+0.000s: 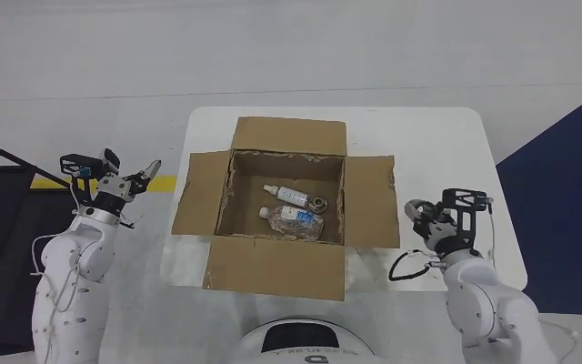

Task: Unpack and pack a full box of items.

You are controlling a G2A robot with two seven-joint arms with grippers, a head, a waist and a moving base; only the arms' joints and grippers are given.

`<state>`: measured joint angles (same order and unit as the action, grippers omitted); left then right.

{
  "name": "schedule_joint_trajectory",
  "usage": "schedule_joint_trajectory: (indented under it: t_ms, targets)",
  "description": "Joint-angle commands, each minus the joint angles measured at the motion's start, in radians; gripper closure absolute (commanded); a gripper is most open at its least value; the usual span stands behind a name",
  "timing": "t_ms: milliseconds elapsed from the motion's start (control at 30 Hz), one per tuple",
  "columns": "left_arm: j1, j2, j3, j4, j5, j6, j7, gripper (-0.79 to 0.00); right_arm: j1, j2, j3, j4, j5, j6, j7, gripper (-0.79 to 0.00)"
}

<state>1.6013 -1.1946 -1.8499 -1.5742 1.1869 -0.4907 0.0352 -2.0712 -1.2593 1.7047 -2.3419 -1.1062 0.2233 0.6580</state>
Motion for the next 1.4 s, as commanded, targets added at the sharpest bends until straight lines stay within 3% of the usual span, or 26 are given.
schedule_joint_trajectory:
  t_ms: [0,800,1367]
  targets:
    - [0.0,0.0,0.0,0.0,0.0,0.0,0.0,-0.785,0.016,0.001,0.006,0.025,0.029,-0.011,0.031,0.0]
    - [0.0,0.0,0.0,0.0,0.0,0.0,0.0,-0.785,0.173,0.015,0.018,0.311,0.241,-0.162,0.19,0.0]
    - [0.0,0.0,0.0,0.0,0.0,0.0,0.0,-0.785,0.239,0.031,0.045,0.471,0.339,-0.263,0.207,0.0]
